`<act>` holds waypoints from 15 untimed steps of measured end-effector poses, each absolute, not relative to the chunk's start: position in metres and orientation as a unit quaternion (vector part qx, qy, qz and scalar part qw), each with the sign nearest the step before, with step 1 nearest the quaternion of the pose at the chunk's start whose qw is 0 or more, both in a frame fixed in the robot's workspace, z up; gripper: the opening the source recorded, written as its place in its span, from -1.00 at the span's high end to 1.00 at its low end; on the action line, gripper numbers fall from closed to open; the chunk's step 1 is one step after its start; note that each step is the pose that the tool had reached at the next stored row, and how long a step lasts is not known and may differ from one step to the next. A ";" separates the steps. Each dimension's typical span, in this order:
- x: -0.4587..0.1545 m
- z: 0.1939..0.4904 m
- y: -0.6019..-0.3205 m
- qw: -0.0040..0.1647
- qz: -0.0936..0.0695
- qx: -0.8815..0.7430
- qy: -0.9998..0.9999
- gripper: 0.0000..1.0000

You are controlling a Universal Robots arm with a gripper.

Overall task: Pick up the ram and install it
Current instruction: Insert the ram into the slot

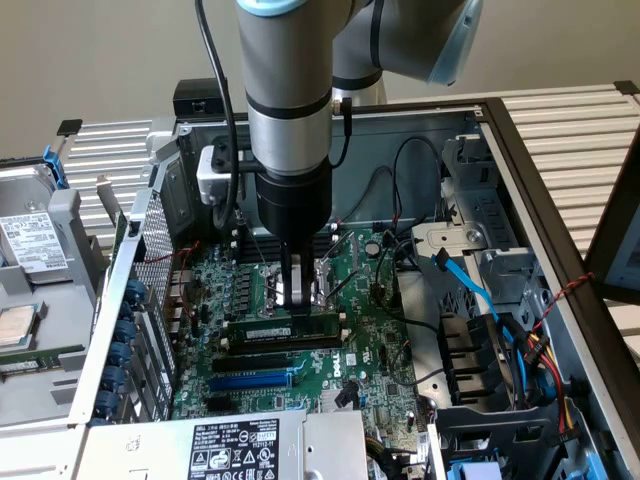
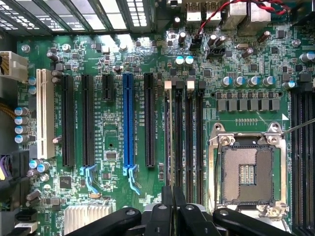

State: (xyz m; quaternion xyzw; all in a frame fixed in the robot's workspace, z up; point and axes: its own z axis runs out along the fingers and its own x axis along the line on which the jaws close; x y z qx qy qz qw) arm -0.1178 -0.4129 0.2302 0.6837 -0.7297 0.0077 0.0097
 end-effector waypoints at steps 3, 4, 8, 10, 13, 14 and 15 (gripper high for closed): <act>-0.118 0.230 -0.413 0.010 0.008 0.684 -0.730 0.74; -0.118 0.230 -0.413 0.010 0.008 0.684 -0.730 0.74; -0.118 0.230 -0.413 0.010 0.008 0.684 -0.730 0.74; -0.118 0.230 -0.413 0.010 0.008 0.684 -0.730 0.74; -0.118 0.230 -0.413 0.010 0.008 0.684 -0.730 0.74; -0.118 0.230 -0.413 0.010 0.008 0.684 -0.730 0.71; -0.118 0.230 -0.413 0.010 0.008 0.684 -0.730 0.71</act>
